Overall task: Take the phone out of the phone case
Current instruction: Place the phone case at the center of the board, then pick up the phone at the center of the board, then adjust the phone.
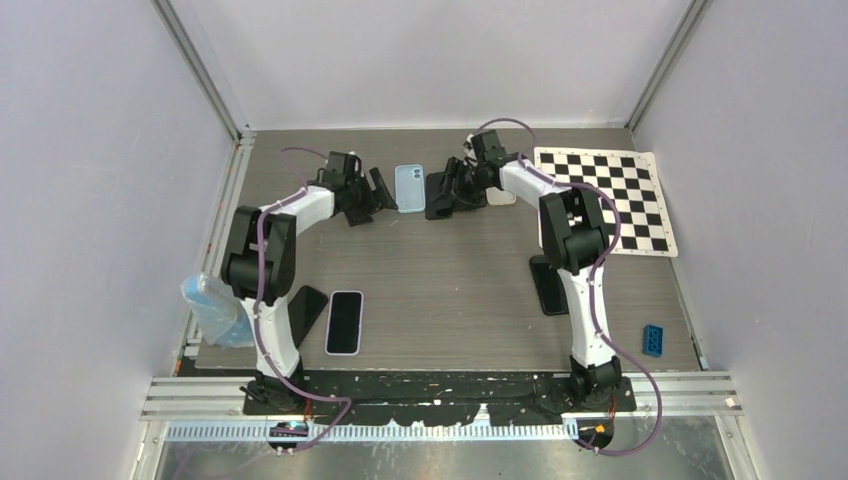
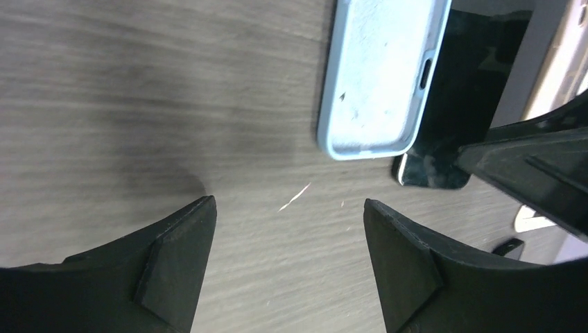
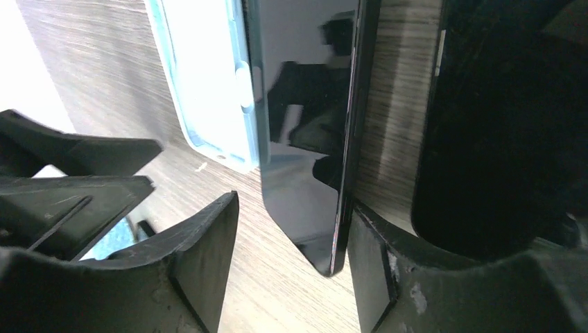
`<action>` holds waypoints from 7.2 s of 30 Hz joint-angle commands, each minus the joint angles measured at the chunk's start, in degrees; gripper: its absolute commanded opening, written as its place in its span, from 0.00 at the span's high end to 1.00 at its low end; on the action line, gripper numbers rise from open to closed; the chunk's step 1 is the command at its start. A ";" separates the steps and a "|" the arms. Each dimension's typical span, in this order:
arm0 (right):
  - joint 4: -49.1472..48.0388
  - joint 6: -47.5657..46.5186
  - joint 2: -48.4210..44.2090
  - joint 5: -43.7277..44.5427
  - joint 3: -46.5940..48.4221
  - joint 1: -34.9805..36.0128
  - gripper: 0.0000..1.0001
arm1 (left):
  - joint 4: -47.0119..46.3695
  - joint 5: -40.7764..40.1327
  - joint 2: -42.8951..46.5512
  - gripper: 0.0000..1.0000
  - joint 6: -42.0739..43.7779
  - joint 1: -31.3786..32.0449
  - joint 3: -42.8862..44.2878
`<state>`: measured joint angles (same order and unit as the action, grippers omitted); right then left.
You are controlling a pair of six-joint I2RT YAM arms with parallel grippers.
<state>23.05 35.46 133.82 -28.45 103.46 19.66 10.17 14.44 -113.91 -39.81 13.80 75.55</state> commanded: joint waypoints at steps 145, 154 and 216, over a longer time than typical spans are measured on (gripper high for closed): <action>-38.09 20.02 -38.13 16.48 -50.09 29.38 0.99 | 5.84 -6.48 39.94 0.01 -18.94 12.46 -29.88; -40.14 21.17 -40.87 12.91 -51.67 27.20 0.99 | 7.77 -4.35 44.79 0.00 -13.44 7.40 -28.76; -55.74 34.17 -55.70 -13.71 -51.66 18.84 0.99 | -16.96 38.47 47.59 0.49 -27.71 0.44 -16.10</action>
<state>-31.42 70.61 78.37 -37.76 50.81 37.78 -3.95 54.41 -66.81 -69.65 14.85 55.51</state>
